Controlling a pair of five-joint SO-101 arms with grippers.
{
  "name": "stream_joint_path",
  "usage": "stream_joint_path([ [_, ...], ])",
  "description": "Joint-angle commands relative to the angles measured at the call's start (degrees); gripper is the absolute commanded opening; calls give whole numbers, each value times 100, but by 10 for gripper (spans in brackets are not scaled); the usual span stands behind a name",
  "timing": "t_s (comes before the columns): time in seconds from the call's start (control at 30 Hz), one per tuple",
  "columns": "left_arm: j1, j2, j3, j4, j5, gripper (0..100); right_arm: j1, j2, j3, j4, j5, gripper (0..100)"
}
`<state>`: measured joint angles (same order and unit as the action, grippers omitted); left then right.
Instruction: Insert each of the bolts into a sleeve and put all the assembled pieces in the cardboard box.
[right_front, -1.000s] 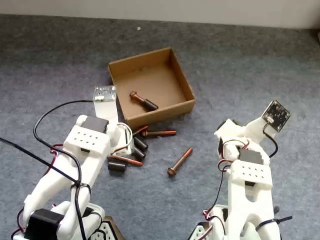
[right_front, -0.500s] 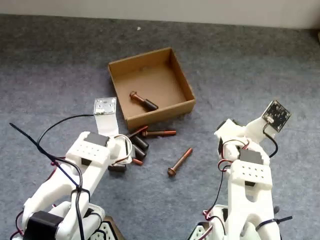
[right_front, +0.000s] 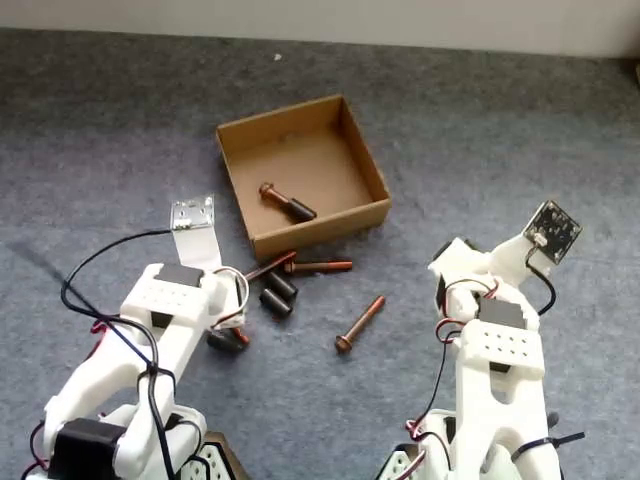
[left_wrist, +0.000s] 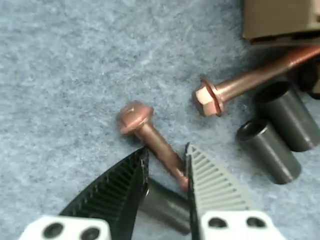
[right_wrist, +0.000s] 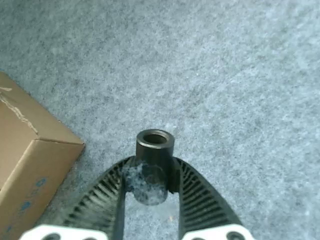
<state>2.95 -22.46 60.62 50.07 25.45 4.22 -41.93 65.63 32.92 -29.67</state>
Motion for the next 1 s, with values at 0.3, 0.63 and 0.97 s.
stream_joint_path([
  [0.3,-145,-40,127,-607,-229,104,-189,-207,-22,-84,-26,5],
  [0.63,-40,-92,189,-1732,-255,5,-198,-259,-22,-84,-18,5],
  [0.97,57,-444,-295,-1574,-527,5,-1121,-277,-48,-75,1134,5],
])
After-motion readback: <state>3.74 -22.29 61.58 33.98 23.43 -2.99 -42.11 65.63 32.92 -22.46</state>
